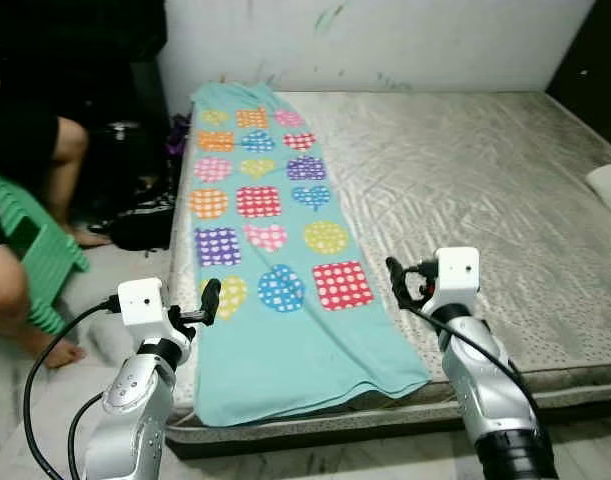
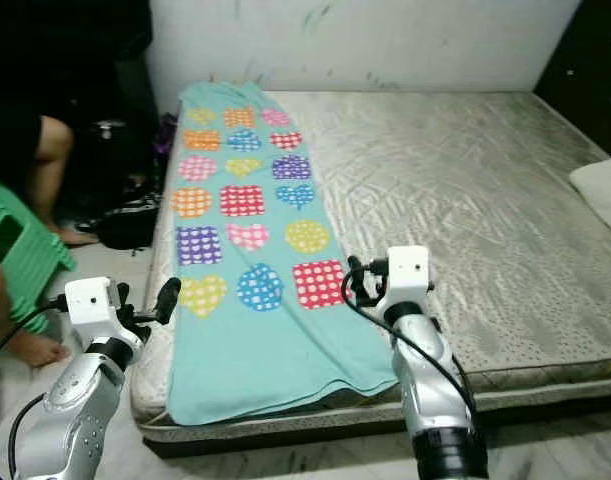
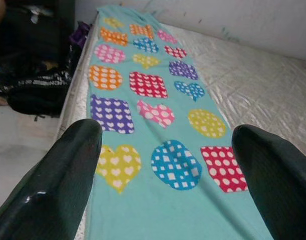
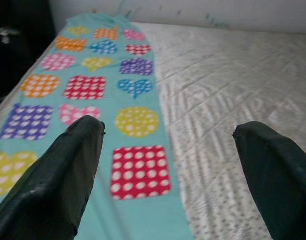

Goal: Clean up the room

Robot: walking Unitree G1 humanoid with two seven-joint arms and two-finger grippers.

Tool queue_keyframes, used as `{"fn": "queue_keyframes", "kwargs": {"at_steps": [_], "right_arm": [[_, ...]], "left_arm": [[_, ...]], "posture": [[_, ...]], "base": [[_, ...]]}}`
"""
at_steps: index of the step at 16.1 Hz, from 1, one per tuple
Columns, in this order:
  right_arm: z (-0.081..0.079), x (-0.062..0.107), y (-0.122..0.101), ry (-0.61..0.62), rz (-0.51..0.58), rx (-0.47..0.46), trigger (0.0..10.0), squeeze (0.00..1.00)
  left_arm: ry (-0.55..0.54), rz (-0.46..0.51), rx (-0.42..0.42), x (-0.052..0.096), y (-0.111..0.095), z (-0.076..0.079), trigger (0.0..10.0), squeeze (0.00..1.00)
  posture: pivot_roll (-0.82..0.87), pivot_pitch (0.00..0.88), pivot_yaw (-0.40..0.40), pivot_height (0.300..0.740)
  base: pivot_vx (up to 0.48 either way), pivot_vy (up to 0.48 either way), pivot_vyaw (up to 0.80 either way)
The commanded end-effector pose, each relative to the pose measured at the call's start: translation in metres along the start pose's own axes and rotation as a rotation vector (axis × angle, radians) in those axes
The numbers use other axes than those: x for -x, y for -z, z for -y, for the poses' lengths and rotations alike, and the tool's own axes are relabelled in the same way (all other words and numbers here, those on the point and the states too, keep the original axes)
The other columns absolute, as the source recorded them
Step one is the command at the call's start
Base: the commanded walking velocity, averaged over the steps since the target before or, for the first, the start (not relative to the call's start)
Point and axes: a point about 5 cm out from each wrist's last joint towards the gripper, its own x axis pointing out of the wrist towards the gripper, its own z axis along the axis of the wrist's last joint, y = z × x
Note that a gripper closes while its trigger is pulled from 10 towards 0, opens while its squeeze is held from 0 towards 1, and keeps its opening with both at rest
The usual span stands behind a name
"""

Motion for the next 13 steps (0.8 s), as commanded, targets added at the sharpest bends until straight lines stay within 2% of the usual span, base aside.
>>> {"fn": "queue_keyframes", "kwargs": {"at_steps": [1,6,9,13], "right_arm": [[-0.0005,0.0012,-0.0047,-0.004,0.016,-0.002,10.0,0.00],[-0.0012,0.0046,-0.0057,-0.026,0.010,0.016,10.0,0.00],[-0.0044,0.0079,-0.0019,-0.036,-0.004,0.020,10.0,0.00],[-0.0061,0.0059,-0.0042,-0.050,-0.001,0.027,10.0,0.00]], "left_arm": [[-0.006,-0.002,-0.006,0.0018,-0.0019,-0.0018,10.0,0.00],[-0.002,-0.008,-0.011,0.0042,-0.0043,0.0003,10.0,0.00],[-0.005,-0.023,-0.013,0.0071,-0.0016,-0.0009,10.0,0.00],[-0.001,-0.021,-0.016,0.0037,-0.0030,0.0012,10.0,0.00]], "posture": [[-0.04,0.072,-0.025,0.740],[-0.04,0.132,-0.027,0.740],[-0.04,0.131,-0.025,0.706],[-0.04,0.126,-0.030,0.661]], "base": [[0.000,0.000,0.00],[0.000,0.000,0.00],[0.000,0.000,0.00],[0.000,0.000,0.00]]}}
